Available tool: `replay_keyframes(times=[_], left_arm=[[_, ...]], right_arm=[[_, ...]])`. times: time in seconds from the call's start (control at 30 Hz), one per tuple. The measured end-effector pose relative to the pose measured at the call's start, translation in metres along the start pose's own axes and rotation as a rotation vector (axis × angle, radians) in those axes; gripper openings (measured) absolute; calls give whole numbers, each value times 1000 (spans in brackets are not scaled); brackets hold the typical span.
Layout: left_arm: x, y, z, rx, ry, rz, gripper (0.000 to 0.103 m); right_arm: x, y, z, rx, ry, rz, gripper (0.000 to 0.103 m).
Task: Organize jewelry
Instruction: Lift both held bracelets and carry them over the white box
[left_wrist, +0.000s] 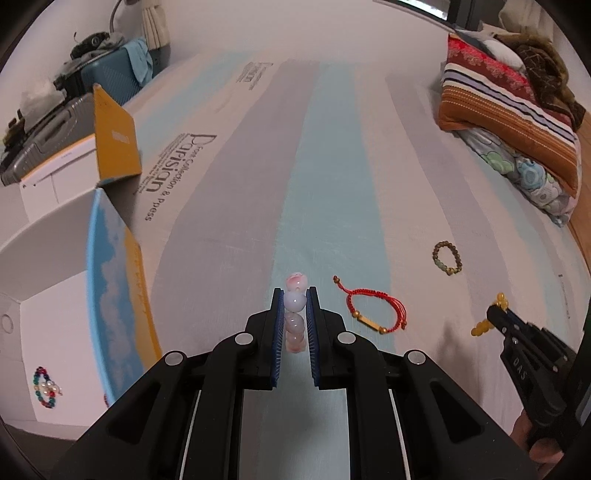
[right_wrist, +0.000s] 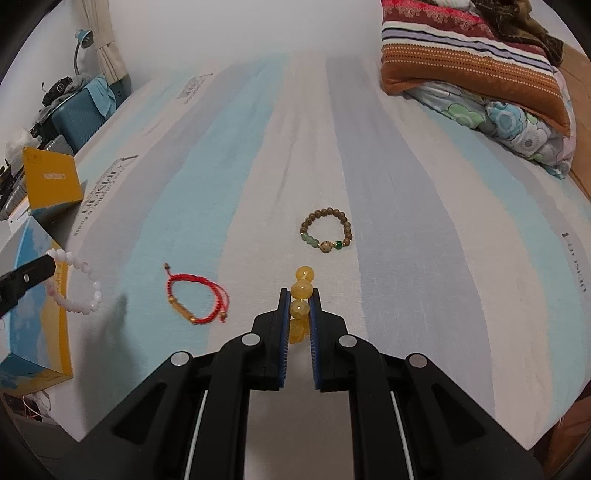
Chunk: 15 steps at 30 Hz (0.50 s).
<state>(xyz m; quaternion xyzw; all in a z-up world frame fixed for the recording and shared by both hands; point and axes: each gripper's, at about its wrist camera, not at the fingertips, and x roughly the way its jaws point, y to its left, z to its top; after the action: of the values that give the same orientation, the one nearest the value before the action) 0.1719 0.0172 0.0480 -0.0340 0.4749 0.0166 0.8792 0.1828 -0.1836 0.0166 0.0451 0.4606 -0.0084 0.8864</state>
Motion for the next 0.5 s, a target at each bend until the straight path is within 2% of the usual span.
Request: replay_keyframes(times=[0.5], left_arm=[[-48, 23, -15, 7, -50, 6, 11]], right_arm=[[-45, 43, 5, -22, -10, 37, 9]])
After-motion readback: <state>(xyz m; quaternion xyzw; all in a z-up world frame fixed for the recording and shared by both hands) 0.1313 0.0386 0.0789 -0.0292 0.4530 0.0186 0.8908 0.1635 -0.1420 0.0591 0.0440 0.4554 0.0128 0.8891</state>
